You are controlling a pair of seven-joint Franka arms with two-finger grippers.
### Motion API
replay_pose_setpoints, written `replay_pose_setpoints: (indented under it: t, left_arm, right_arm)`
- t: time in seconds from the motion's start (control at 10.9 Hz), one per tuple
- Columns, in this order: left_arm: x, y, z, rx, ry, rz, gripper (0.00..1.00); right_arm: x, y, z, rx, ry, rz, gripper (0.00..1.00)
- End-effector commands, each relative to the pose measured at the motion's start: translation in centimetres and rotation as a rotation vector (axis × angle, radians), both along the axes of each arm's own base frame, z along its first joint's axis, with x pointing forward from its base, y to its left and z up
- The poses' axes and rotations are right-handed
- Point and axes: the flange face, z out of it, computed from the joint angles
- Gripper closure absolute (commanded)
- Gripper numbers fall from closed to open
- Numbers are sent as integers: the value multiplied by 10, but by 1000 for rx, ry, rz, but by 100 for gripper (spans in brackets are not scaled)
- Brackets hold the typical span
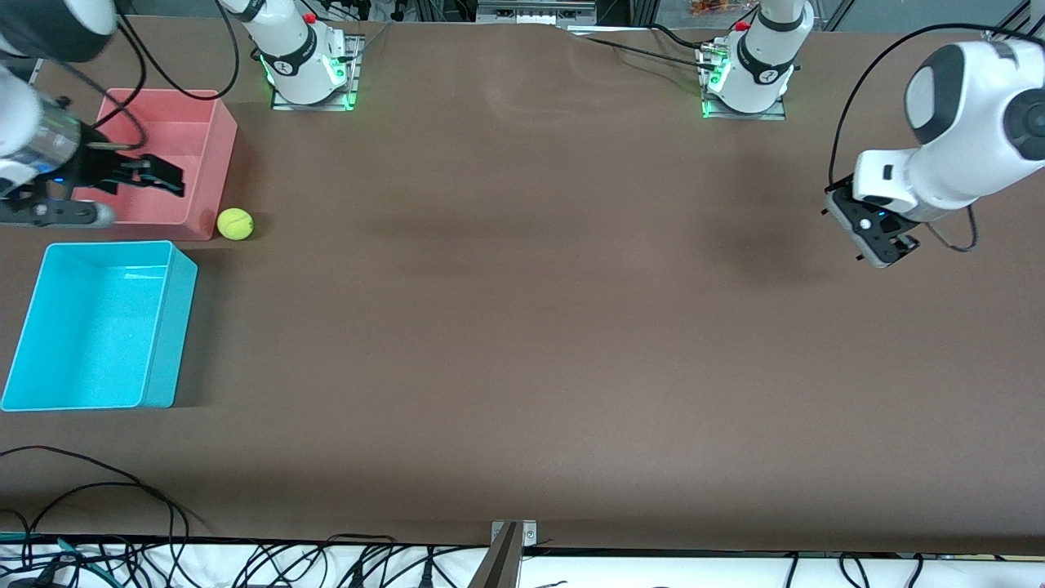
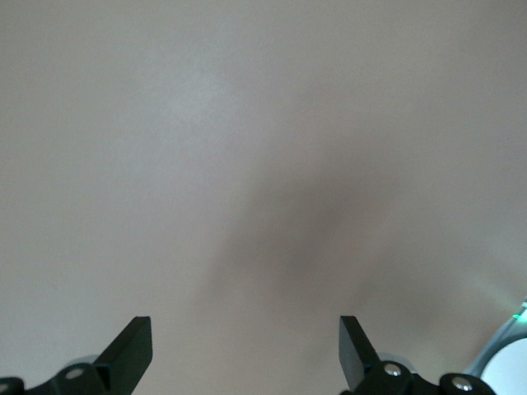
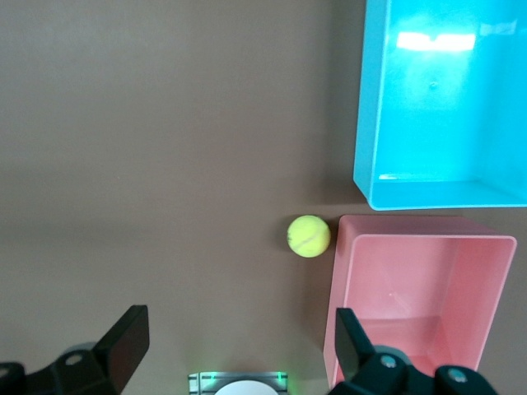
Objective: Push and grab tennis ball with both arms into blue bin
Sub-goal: 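Raise the left gripper away while the right gripper reaches the ball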
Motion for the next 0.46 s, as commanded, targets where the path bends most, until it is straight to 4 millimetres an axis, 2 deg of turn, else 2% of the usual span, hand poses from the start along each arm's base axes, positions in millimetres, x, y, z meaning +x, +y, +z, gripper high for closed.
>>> replay_pose_setpoints:
  t: [0.0,0.18,0.37]
  left_arm:
    - [-19,8,40,-11,-5,164,0]
    - [-19,-3,67,15,25,333,0]
    - [-18,-5,83,30,26,440,0]
  right_arm:
    - [-61,3,-37,-11,-47,34,0]
    - [-78,-1,-73,-41,-43,59,0]
    - [-72,-2,-95,-86,-1,88,0]
